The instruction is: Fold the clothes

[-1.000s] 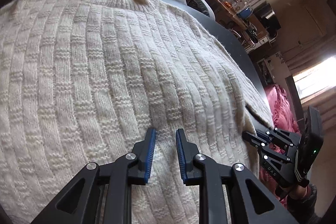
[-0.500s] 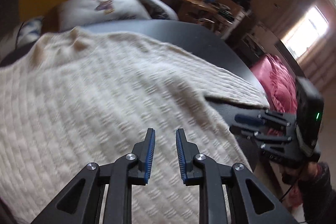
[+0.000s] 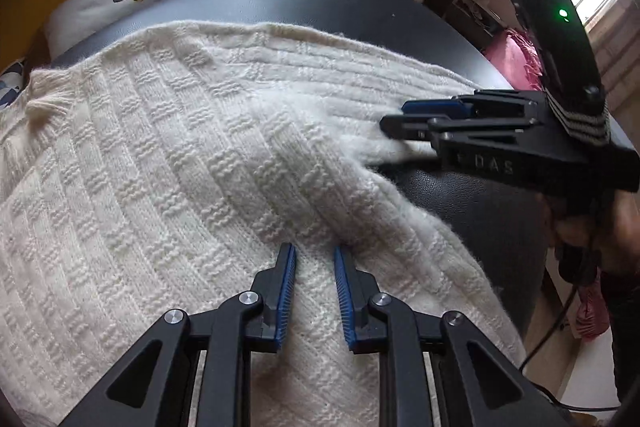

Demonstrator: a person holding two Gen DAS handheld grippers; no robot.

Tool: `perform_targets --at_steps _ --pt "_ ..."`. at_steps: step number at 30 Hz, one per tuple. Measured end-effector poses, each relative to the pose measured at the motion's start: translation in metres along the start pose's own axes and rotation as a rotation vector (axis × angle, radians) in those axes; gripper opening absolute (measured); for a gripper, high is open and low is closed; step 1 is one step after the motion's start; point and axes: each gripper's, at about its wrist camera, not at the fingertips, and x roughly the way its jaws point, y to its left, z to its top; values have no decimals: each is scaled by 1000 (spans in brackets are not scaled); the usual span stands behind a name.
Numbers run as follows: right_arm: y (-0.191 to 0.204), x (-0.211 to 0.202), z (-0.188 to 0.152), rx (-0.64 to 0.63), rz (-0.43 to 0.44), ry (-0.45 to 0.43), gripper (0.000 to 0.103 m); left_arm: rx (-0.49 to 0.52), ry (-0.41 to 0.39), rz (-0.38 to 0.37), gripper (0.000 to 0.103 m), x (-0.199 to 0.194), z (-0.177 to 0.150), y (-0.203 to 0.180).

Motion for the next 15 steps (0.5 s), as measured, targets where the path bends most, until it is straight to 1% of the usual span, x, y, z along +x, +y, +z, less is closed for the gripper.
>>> perform_targets --at_steps 4,7,9,10,11,12,13,14,15 --pt "-9 9 9 18 -25 0 31 -10 -4 -12 19 4 0 4" --pt "-11 11 12 36 -16 -8 31 -26 -20 -22 19 3 -1 7" --pt "-12 7 11 51 8 -16 34 -43 -30 -37 19 1 0 10" --pt "-12 0 10 76 47 -26 34 -78 -39 -65 19 -3 0 16" --pt "-13 -10 6 120 136 -54 35 -118 -68 -111 19 -10 0 23" --pt "-15 -21 -1 165 257 -85 36 -153 -97 -151 19 -17 0 30" --pt "-15 -28 -9 201 388 -95 48 -160 -122 -157 19 -24 2 34" --pt "-11 -31 -19 211 461 -81 65 -159 -144 -145 19 -30 4 38" --pt "-6 -31 -30 209 502 -58 71 -153 -151 -136 19 -34 8 41"
